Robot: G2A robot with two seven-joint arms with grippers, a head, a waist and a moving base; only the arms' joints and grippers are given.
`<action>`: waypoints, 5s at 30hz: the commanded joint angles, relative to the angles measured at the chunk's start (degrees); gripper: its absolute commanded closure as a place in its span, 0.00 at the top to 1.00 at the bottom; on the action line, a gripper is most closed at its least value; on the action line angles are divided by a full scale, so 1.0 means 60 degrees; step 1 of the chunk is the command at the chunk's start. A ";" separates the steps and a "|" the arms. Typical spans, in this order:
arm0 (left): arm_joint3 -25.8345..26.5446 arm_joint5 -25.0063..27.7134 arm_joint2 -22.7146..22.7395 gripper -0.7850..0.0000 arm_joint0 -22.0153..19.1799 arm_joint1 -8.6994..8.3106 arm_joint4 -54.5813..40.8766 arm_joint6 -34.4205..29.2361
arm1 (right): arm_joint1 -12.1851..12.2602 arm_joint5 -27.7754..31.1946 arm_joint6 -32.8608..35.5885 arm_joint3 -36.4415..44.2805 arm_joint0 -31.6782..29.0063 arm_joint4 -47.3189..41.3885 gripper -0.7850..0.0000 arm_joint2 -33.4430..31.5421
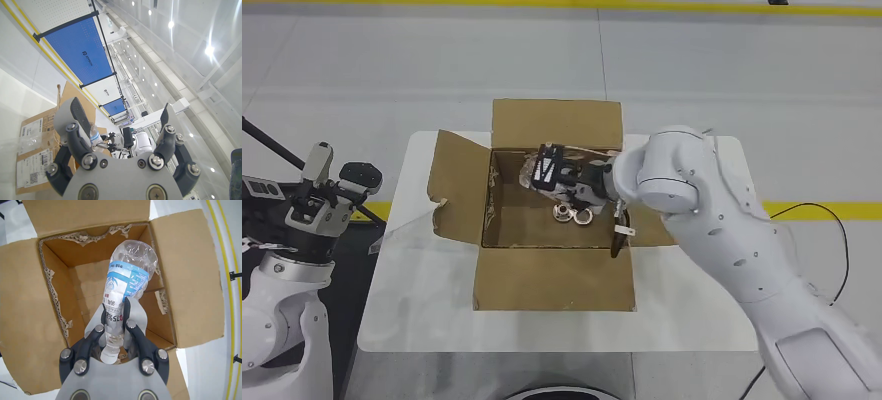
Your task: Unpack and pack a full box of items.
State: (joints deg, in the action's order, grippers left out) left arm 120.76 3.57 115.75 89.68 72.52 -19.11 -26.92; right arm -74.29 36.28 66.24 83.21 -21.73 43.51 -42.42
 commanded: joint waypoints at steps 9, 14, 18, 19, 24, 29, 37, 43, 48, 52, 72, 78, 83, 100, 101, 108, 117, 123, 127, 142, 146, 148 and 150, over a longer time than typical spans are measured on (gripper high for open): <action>-0.0230 -0.0086 0.0158 1.00 0.0109 -0.0084 0.0463 -0.0080 | -0.0579 0.0992 -0.0700 -0.1984 0.0619 -0.0090 0.00 0.1570; -0.0426 -0.0108 0.0369 1.00 0.0365 -0.0174 0.0764 -0.0895 | -0.0888 0.1283 -0.0991 -0.2867 0.0979 -0.0195 0.00 0.2306; -0.0544 0.0086 0.0486 1.00 0.0623 -0.0232 0.0920 -0.1477 | -0.1127 0.1357 -0.1065 -0.3528 0.1186 -0.0344 0.00 0.2735; -0.0560 0.0144 0.0521 1.00 0.0672 -0.0247 0.0972 -0.1590 | -0.1186 0.1368 -0.1076 -0.3673 0.1235 -0.0381 0.02 0.2831; -0.0608 0.0380 0.0596 1.00 0.0907 -0.0320 0.1247 -0.2164 | -0.1457 0.1421 -0.1129 -0.4327 0.1435 -0.0576 0.35 0.3175; -0.0525 0.0617 0.0513 1.00 0.1124 -0.0392 0.1586 -0.2747 | -0.1642 0.1498 -0.1226 -0.4735 0.1572 -0.0688 0.63 0.3293; -0.0375 0.0944 0.0160 1.00 0.1339 -0.0469 0.1923 -0.3147 | -0.1538 0.1303 -0.1673 -0.4333 0.1674 -0.0618 1.00 0.2853; -0.0205 0.1138 -0.0204 1.00 0.1419 -0.0521 0.2098 -0.3341 | -0.0825 0.0651 -0.1834 -0.2408 0.1085 -0.0240 1.00 0.1552; -0.0053 0.1067 -0.0608 1.00 0.1393 -0.0551 0.2040 -0.3374 | -0.0019 0.0217 -0.2000 -0.0053 -0.0294 -0.0032 1.00 -0.0323; 0.0068 0.0977 -0.0911 1.00 0.1313 -0.0580 0.2169 -0.3319 | 0.0497 0.0049 -0.1957 0.1797 -0.1634 -0.0091 1.00 -0.1862; 0.0160 0.0462 -0.2891 1.00 0.0347 -0.0726 0.2976 -0.3332 | 0.1501 -0.0957 -0.2458 0.4497 -0.5907 -0.2958 1.00 -0.7284; -0.0240 -0.0146 -0.3498 1.00 -0.0199 -0.0749 0.3013 -0.3215 | 0.1501 -0.0957 -0.2458 0.4497 -0.5907 -0.2958 1.00 -0.7284; -0.0504 -0.0791 -0.3932 1.00 -0.0682 -0.0752 0.3380 -0.2709 | 0.1516 -0.1224 -0.2844 0.4315 -0.6146 -0.3099 1.00 -0.7394; -0.0890 -0.1318 -0.4550 1.00 -0.1111 -0.0837 0.3675 -0.2541 | 0.1844 -0.2841 -0.1617 0.1036 -0.6028 -0.5667 1.00 -0.8441; -0.0897 -0.1329 -0.4569 1.00 -0.1115 -0.0842 0.3677 -0.2527 | 0.1851 -0.2829 -0.1469 0.0768 -0.5908 -0.5848 1.00 -0.8364; -0.0935 -0.1370 -0.4618 1.00 -0.1127 -0.0880 0.3701 -0.2421 | 0.1872 -0.2489 -0.0360 -0.0735 -0.4942 -0.6750 1.00 -0.7593; -0.0963 -0.1304 -0.4595 1.00 -0.1094 -0.0908 0.3509 -0.2045 | 0.1865 -0.1291 0.0655 -0.1363 -0.4111 -0.8474 1.00 -0.6906; -0.0739 -0.1148 -0.4260 1.00 -0.0993 -0.0937 0.3114 -0.1827 | 0.1817 -0.0865 0.1013 -0.1303 -0.3578 -0.9152 1.00 -0.6254; -0.0575 -0.1050 -0.3700 1.00 -0.0893 -0.0976 0.2579 -0.1831 | 0.1717 -0.0807 0.0906 -0.1271 -0.3111 -0.9072 1.00 -0.5518; -0.1348 -0.0387 -0.0655 1.00 0.0525 -0.1441 0.1684 -0.5984 | 0.1186 -0.0146 0.0099 -0.2342 -0.1490 -0.8573 1.00 -0.2993; -0.1459 -0.0185 -0.0553 1.00 0.0785 -0.1537 0.1392 -0.7079 | 0.1072 -0.0058 -0.0039 -0.2713 -0.1265 -0.8411 1.00 -0.2538; -0.1473 -0.0046 -0.0609 1.00 0.0879 -0.1574 0.1349 -0.7425 | 0.1019 -0.0017 -0.0146 -0.2871 -0.1196 -0.8343 1.00 -0.2346; -0.1470 0.0058 -0.0731 1.00 0.0959 -0.1599 0.1307 -0.7613 | 0.0979 -0.0004 -0.0204 -0.3034 -0.1130 -0.8230 1.00 -0.2181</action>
State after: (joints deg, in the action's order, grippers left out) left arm 111.92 3.67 111.75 95.23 62.98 -11.16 -72.19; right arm -68.34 36.30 65.14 65.42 -28.67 -6.22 -55.88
